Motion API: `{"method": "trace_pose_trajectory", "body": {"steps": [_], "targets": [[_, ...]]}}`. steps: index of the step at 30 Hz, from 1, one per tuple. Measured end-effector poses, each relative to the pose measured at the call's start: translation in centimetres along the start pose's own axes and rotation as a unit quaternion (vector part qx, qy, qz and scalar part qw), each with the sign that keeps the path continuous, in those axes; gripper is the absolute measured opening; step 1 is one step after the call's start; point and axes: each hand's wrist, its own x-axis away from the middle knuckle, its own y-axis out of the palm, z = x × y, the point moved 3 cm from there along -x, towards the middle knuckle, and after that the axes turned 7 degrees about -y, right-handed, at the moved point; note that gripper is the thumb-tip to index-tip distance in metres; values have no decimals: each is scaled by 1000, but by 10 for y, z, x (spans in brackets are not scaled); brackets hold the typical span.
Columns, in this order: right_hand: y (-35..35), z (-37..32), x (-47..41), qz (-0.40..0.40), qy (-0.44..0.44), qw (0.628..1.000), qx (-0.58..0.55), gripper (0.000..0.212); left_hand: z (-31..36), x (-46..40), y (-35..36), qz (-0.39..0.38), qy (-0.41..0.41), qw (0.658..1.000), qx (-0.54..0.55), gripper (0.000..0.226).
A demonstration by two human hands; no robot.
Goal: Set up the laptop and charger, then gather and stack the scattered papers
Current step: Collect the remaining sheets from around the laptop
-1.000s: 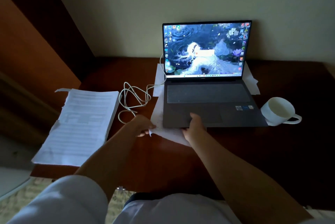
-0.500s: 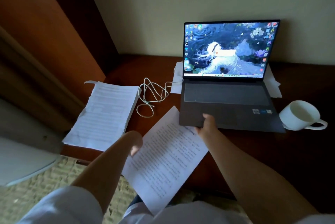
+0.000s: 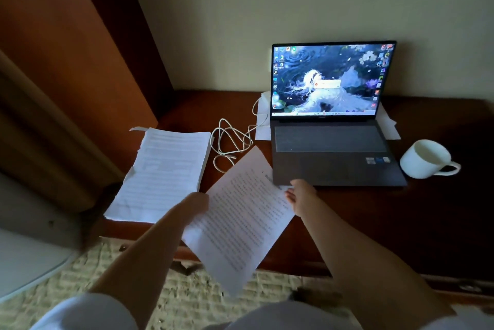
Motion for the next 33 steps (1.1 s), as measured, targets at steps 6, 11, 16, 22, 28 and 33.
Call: {"method": "trace_pose_trajectory", "body": {"steps": [6,11,16,22,28,33], "targets": [[17,13,29,0,-23,999,34,17,-11,3,-30,161,57,981,92,43],[33,20,51,-42,-43,996,70,49,-20,2,-38,145,33,949,279,41],[48,36,60,-142,-38,985,92,57,-17,3,-28,65,35,927,368,24],[38,19,64,-64,-164,984,38,18,-4,1,-10,-9,61,954,295,18],[3,-10,47,33,-259,959,115,31,14,-11,12,-53,103,976,184,18],[-21,-37,27,68,-284,949,119,31,47,-6,40,-97,129,976,147,23]]}}
